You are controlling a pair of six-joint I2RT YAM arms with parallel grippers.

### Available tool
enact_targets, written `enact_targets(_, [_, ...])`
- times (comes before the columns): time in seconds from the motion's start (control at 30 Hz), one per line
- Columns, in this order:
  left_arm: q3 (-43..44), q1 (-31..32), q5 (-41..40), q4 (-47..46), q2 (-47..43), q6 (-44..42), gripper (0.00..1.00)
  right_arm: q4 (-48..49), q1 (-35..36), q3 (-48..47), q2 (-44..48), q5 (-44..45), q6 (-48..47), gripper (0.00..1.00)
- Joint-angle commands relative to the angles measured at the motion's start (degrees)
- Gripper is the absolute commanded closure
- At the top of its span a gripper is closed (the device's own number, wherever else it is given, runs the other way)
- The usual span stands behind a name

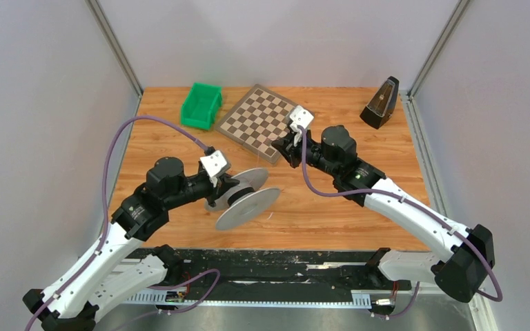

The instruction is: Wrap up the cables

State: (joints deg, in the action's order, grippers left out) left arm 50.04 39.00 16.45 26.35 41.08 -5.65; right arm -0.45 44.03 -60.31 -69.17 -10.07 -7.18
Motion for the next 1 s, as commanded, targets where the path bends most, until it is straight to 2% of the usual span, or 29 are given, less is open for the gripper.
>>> enact_targets(0.0, [4.58,0.19,5.5,-3.57,-1.37,3.3,1.0,1.5,-1.76,2.98,3.27,0.25,0.94,1.0])
enact_targets(0.13, [6.45,0.11,1.68,-3.53,-2.29,6.44,1.0,1.86,-2.78,7.67,7.08,1.01,2.03,1.0])
enact_targets(0.33, [8.45,0.06,0.81,-6.69,-4.09,11.93,1.0,3.19,-5.9,14.75,10.71,0.32,5.08,1.0])
enact_targets(0.53, [8.65,0.11,-3.82,-12.75,-5.31,23.1,1.0,8.22,-5.94,23.0,14.87,-5.01,5.44,1.0])
enact_targets(0.6, [8.33,0.13,-7.09,-14.89,-5.62,28.45,1.0,11.06,-5.93,25.7,17.33,-6.32,6.08,1.0])
enact_targets(0.83, [6.46,0.11,-30.73,-17.76,-7.48,52.29,1.0,28.26,-4.92,36.35,21.12,-16.73,9.99,1.0])
enact_targets(0.97, [6.4,0.11,-38.72,-16.47,-7.29,57.8,1.0,28.42,-1.98,35.89,17.86,-15.49,10.37,1.0])
